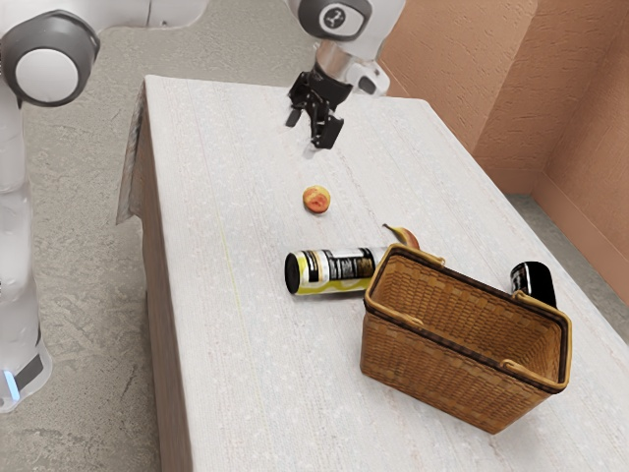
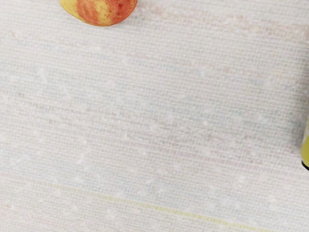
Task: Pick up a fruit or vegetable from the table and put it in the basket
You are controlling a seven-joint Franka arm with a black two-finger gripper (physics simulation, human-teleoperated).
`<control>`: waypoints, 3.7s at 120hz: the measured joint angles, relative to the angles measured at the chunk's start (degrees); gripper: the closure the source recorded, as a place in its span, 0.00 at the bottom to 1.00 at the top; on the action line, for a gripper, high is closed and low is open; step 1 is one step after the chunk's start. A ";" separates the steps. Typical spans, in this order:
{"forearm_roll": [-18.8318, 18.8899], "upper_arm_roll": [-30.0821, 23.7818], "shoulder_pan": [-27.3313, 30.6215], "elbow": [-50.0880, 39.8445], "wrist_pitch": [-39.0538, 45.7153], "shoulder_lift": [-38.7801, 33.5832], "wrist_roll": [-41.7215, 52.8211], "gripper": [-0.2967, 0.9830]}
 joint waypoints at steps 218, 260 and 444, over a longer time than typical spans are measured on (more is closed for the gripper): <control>-8.27 0.54 10.51 5.30 18.68 21.87 96.28 0.23; -10.22 0.62 11.42 4.30 19.87 22.87 100.95 0.23; -12.30 0.71 11.32 0.68 23.01 22.56 105.11 0.48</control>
